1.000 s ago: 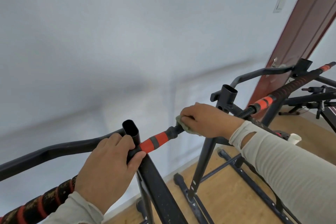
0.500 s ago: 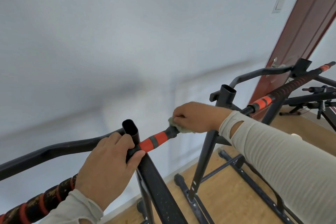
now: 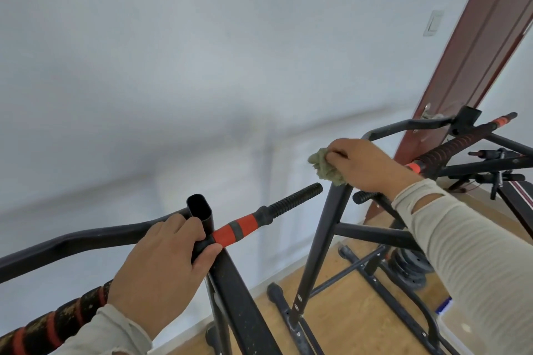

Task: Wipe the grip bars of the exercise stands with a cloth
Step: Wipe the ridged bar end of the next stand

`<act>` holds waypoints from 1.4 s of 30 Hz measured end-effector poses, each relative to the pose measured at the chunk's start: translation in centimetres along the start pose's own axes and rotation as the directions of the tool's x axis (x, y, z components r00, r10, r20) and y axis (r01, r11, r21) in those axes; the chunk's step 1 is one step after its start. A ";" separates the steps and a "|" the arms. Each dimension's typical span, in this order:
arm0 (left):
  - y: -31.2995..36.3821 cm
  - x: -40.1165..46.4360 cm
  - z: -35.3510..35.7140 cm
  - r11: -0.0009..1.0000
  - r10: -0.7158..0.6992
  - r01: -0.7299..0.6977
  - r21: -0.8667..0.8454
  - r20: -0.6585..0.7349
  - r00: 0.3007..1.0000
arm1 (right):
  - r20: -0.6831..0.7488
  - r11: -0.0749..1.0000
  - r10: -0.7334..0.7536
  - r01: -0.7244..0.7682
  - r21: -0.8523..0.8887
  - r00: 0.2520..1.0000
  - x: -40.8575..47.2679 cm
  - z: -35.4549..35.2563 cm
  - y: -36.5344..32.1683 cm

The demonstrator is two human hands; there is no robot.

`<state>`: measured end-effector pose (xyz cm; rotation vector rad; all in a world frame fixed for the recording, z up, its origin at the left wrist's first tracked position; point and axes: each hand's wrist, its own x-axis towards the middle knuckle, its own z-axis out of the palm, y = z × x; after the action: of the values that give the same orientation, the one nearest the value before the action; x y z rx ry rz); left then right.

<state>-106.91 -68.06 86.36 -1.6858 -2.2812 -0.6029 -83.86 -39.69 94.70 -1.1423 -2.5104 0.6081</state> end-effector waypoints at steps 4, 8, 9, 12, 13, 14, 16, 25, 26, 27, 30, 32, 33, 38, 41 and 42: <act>0.1 0.0 -0.2 1.000 0.002 -0.003 -0.005 -0.018 1.000 | 0.167 0.992 -0.042 0.022 0.121 0.985 -2.3 4.0 -0.2; 0.3 0.0 -0.2 1.000 -0.009 0.009 -0.018 -0.008 1.000 | 0.115 0.985 0.063 -0.080 0.154 0.991 -0.5 4.5 -0.4; 0.3 -0.1 -0.3 1.000 -0.018 0.018 -0.022 0.008 1.000 | 0.115 0.994 0.100 -0.104 0.029 0.988 0.5 4.2 -0.4; 0.2 -0.1 -0.3 0.999 -0.029 0.030 -0.042 0.020 0.999 | 0.059 0.948 0.137 -0.114 -0.299 0.989 2.4 4.0 0.4; 0.2 -0.1 -0.3 0.999 -0.025 0.026 -0.045 0.023 0.999 | 0.032 0.953 0.128 -0.115 -0.279 0.991 2.5 3.2 0.4; 0.1 0.0 -0.3 0.999 -0.020 0.021 -0.044 0.025 0.999 | 0.011 0.974 0.147 -0.143 -0.175 0.989 2.4 2.2 0.3; 0.1 0.0 -0.2 0.999 -0.012 0.013 -0.036 0.010 1.000 | -0.043 0.992 0.121 -0.118 0.053 0.992 1.9 0.6 0.6; 0.1 -0.1 -0.3 0.999 0.007 -0.007 -0.035 0.006 1.000 | 0.128 0.995 -0.076 0.083 -0.049 0.989 -0.8 5.7 -1.8; 0.1 -0.1 -0.3 0.999 0.006 -0.006 -0.037 0.006 1.000 | 0.138 0.990 -0.093 0.106 -0.089 0.986 -0.6 6.1 -2.8; 0.1 -0.1 -0.4 0.999 0.006 -0.006 -0.038 0.004 1.000 | 0.177 0.985 -0.117 0.137 -0.106 0.977 -0.7 6.6 -4.0; 0.2 -0.2 -0.4 0.999 -0.009 0.010 -0.038 0.017 1.000 | 0.323 0.979 -0.179 0.202 -0.039 0.929 -1.0 8.5 -6.3; 0.3 -0.1 -0.4 0.999 -0.013 0.014 -0.033 0.030 0.999 | 0.394 0.981 -0.161 0.192 -0.039 0.905 -0.6 7.7 -6.5; 0.3 -0.1 -0.4 0.999 -0.012 0.013 -0.033 0.032 0.999 | 0.418 0.976 -0.141 0.197 -0.093 0.897 0.0 6.8 -6.3; 0.2 -0.2 -0.4 0.999 -0.018 0.019 -0.034 0.035 0.999 | 0.471 0.814 0.026 0.254 -0.522 0.882 2.5 4.0 -5.9; 0.2 -0.1 -0.4 1.000 -0.014 0.014 -0.019 0.025 1.000 | 0.493 0.913 -0.039 0.232 -0.336 0.869 1.4 5.9 -7.9; 0.2 -0.2 -0.4 1.000 -0.014 0.014 -0.022 0.027 1.000 | 0.491 0.943 -0.090 0.234 -0.239 0.866 0.8 6.8 -8.7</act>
<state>-106.70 -68.36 86.68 -1.6993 -2.3150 -0.6143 -92.96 -45.89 93.29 -0.9369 -3.1718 0.5332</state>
